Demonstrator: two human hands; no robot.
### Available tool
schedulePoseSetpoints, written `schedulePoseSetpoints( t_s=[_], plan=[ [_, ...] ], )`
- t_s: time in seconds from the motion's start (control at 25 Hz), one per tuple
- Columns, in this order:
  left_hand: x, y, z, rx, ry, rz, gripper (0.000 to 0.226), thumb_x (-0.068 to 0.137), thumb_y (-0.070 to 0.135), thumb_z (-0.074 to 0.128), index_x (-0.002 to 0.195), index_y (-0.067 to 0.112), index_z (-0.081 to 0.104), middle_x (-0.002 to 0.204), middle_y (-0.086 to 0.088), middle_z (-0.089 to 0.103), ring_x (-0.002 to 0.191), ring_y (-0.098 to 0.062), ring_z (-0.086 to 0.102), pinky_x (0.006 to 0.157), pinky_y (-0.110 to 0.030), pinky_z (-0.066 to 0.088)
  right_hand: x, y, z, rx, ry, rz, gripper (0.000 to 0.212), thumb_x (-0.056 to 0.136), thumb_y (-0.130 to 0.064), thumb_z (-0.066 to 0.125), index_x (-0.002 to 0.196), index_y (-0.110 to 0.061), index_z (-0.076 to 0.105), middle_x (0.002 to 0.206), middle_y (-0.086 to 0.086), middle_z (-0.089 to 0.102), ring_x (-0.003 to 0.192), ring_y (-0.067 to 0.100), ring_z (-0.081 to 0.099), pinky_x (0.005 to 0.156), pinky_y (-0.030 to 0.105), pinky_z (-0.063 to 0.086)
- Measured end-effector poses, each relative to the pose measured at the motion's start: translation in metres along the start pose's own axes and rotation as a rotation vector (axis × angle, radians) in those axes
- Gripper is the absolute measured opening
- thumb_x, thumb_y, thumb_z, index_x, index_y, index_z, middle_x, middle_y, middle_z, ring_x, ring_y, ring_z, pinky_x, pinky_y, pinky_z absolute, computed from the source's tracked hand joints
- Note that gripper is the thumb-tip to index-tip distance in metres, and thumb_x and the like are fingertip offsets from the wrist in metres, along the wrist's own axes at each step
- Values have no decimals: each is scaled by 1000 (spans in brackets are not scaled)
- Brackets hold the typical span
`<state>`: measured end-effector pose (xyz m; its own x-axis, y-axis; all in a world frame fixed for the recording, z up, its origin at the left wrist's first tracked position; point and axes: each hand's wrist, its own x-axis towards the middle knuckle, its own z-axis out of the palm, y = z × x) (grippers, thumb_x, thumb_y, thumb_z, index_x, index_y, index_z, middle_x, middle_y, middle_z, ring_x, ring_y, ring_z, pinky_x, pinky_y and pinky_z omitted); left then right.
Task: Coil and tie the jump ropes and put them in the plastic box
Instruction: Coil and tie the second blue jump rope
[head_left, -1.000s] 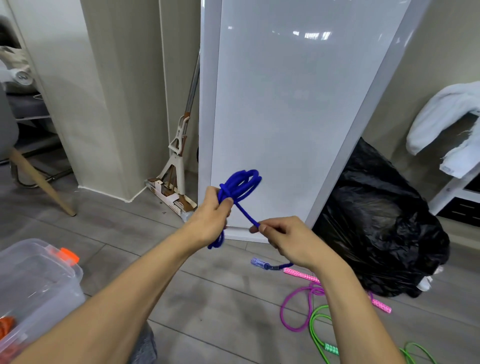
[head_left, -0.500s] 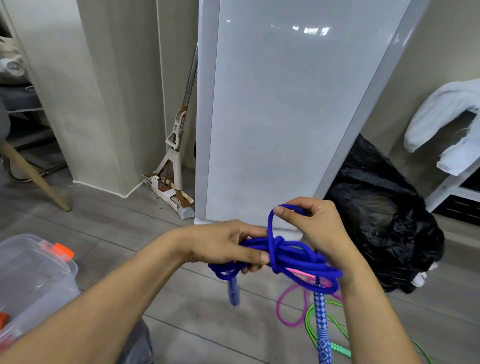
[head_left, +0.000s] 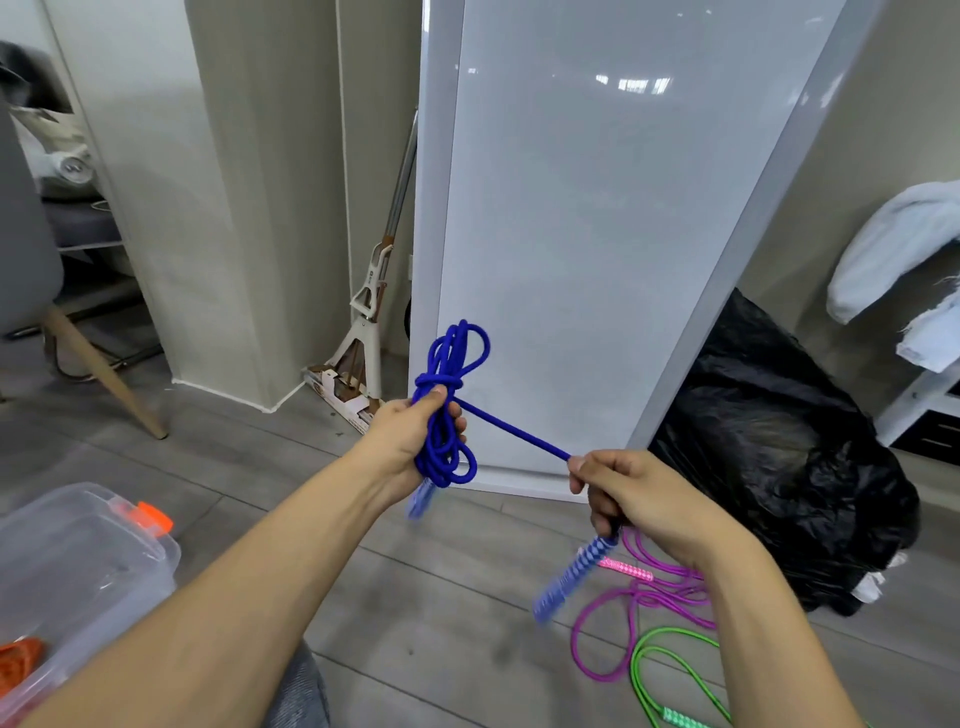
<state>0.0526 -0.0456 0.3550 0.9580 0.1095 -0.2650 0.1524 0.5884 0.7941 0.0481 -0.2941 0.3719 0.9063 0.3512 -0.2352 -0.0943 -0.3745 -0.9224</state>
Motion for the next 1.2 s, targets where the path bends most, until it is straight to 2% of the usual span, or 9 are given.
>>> schedulePoseSetpoints(
  t_s=[0.16, 0.36, 0.48, 0.6, 0.72, 0.8, 0.96, 1.12, 1.2],
  plan=[
    [6, 0, -4, 65, 50, 43, 13, 100, 10, 53, 98, 1, 62, 78, -9, 65, 73, -21, 64, 76, -41, 52, -20, 0, -17, 0, -237, 132, 13, 98, -10, 58, 105, -5, 68, 62, 7, 45, 60, 25, 54, 63, 34, 52],
    [11, -7, -9, 568, 237, 303, 18, 100, 13, 53, 116, 10, 46, 92, -9, 66, 79, -18, 64, 70, -30, 52, -33, -4, -31, -78, -256, 232, 16, 99, -21, 59, 104, -12, 71, 70, 12, 50, 47, 20, 45, 40, 22, 34],
    [17, -10, -22, 769, 258, 253, 24, 98, 10, 54, 118, 12, 40, 98, -15, 65, 80, -21, 61, 70, -32, 51, -33, -8, -31, -118, -119, 94, 15, 96, -20, 62, 101, -10, 71, 67, 13, 48, 42, 17, 35, 41, 21, 24],
    [21, -16, -26, 1064, 201, 51, 14, 95, 11, 57, 108, 4, 55, 92, -16, 65, 77, -24, 59, 71, -36, 51, -30, -21, -23, 206, 24, -102, 14, 93, -2, 58, 101, -3, 68, 73, 15, 56, 47, 16, 38, 41, 24, 27],
    [13, -25, -17, 892, 84, -154, 16, 90, 9, 64, 104, 3, 61, 92, -17, 71, 80, -26, 61, 77, -40, 54, -26, -37, -1, 326, 90, -341, 24, 85, -17, 64, 106, -11, 74, 93, -2, 73, 75, 13, 61, 64, 14, 47],
    [6, -27, -9, 669, -1, -262, 19, 91, 8, 64, 109, 3, 61, 89, -11, 75, 81, -24, 63, 75, -38, 52, -22, -45, 11, 314, 169, -462, 27, 83, -26, 65, 107, -18, 75, 106, -12, 74, 97, 0, 63, 80, 8, 45],
    [-2, -24, 2, 388, -117, -316, 22, 94, 5, 60, 116, 1, 62, 91, -11, 75, 75, -21, 68, 69, -34, 53, -17, -52, 24, 360, 354, -576, 18, 90, -27, 65, 106, -24, 72, 78, -6, 56, 67, 9, 45, 61, 17, 42],
    [-7, -22, 6, 302, -144, -324, 26, 92, 4, 62, 118, -1, 62, 94, -18, 70, 84, -30, 66, 78, -42, 56, -16, -52, 33, 358, 432, -628, 10, 98, -12, 60, 104, -16, 67, 77, -9, 61, 65, 15, 50, 61, 23, 48],
    [-9, -20, 5, 267, -160, -336, 30, 92, 5, 62, 121, -2, 60, 107, -24, 68, 98, -36, 65, 94, -49, 53, -17, -53, 37, 305, 444, -645, 8, 98, -11, 60, 103, -15, 66, 76, -10, 63, 65, 13, 53, 61, 21, 49]
  ],
)
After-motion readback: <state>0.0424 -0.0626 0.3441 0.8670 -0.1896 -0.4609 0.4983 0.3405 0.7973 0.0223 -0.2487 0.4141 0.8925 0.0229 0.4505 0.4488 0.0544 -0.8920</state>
